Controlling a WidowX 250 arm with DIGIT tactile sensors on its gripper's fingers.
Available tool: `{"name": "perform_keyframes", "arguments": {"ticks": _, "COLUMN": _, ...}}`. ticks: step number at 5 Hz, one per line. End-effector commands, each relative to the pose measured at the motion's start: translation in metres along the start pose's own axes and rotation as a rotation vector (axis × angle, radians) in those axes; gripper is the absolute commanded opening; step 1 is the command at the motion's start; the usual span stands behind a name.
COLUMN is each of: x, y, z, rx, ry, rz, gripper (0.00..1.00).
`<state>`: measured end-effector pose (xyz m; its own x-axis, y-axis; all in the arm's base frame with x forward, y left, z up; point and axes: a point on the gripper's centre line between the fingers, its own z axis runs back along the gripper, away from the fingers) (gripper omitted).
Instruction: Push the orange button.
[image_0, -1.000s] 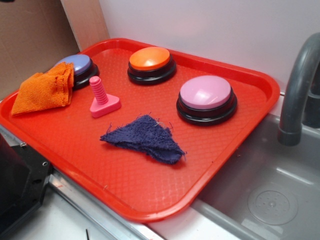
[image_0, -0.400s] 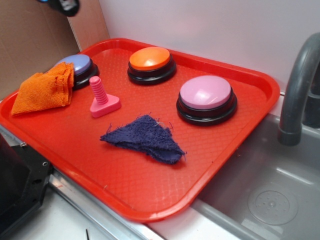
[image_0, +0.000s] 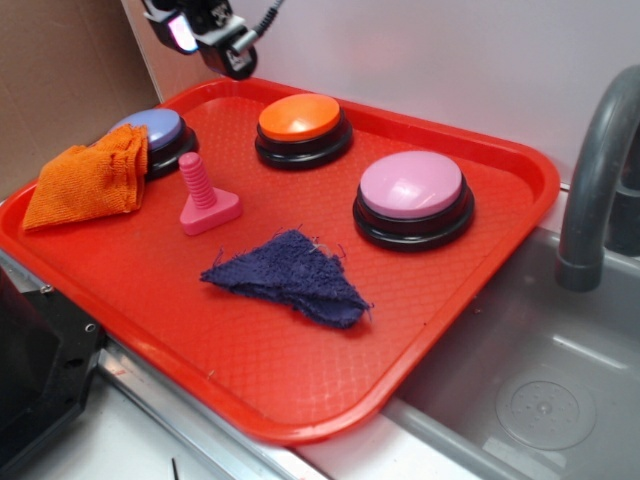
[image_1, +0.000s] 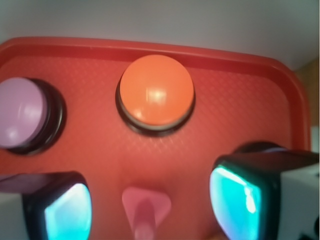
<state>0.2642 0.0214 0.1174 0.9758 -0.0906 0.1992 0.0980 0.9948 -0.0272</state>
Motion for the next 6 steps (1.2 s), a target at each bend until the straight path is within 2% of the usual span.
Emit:
{"name": "perform_keyframes", "arguments": {"ticks": 1, "x": 0.031, "y": 0.001, "z": -0.036, "rx": 0.058, "ry": 0.025, "rz": -0.022, "gripper": 1.00}}
{"name": "perform_keyframes", "arguments": {"ticks": 2, "x": 0.035, "y": 0.017, "z": -0.052, "rx": 0.064, "ry": 0.041, "rz": 0.006, "gripper": 1.00}}
{"name": "perform_keyframes", "arguments": {"ticks": 5, "x": 0.033, "y": 0.028, "z": -0.069, "rx": 0.069, "ry": 0.082, "rz": 0.015, "gripper": 1.00}}
{"name": "perform_keyframes", "arguments": {"ticks": 6, "x": 0.032, "y": 0.026, "z": -0.070, "rx": 0.071, "ry": 0.088, "rz": 0.015, "gripper": 1.00}}
